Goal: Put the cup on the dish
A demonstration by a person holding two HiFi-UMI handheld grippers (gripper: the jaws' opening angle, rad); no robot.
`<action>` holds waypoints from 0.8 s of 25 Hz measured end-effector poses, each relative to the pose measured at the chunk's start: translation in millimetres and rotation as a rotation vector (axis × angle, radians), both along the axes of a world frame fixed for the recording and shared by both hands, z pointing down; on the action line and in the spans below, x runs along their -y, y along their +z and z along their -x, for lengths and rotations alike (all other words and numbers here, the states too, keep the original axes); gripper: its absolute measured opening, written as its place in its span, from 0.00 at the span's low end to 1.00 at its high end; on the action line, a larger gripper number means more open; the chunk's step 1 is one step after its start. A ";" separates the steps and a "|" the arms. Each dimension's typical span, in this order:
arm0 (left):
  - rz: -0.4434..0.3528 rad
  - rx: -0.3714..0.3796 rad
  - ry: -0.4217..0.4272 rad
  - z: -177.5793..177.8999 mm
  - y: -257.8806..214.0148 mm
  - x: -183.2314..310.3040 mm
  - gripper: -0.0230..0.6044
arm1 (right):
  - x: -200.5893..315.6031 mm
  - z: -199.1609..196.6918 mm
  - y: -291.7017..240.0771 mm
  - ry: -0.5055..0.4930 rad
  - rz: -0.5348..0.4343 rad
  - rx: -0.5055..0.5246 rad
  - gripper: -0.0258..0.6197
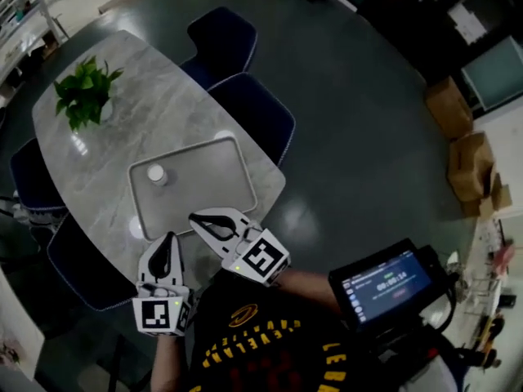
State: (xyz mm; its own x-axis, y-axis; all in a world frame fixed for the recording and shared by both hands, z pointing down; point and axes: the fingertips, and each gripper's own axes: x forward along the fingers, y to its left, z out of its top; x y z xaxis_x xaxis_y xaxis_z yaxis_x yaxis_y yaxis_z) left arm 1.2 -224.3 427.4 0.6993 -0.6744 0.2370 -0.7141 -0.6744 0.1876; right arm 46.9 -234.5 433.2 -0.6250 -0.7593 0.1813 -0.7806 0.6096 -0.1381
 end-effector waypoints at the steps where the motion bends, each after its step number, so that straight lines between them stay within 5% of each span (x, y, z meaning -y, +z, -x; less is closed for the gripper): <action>1: 0.007 0.001 0.003 0.3 2.6 -0.6 0.04 | 0.3 0.5 -1.9 0.005 -0.005 0.006 0.05; 11: 0.019 0.015 0.033 -15.8 28.2 -0.9 0.04 | -3.4 -16.0 3.0 0.050 -0.047 0.047 0.05; 20: -0.021 0.059 0.019 -21.2 36.0 14.7 0.04 | -10.2 -39.1 8.3 0.037 0.030 -0.001 0.05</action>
State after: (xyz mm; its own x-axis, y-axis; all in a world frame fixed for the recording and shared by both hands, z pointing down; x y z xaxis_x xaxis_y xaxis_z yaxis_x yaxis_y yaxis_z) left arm 22.4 -239.0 463.3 0.6974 -0.6662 0.2640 -0.7103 -0.6916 0.1312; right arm 86.0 -224.3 441.5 -0.5961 -0.7763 0.2051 -0.8029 0.5757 -0.1547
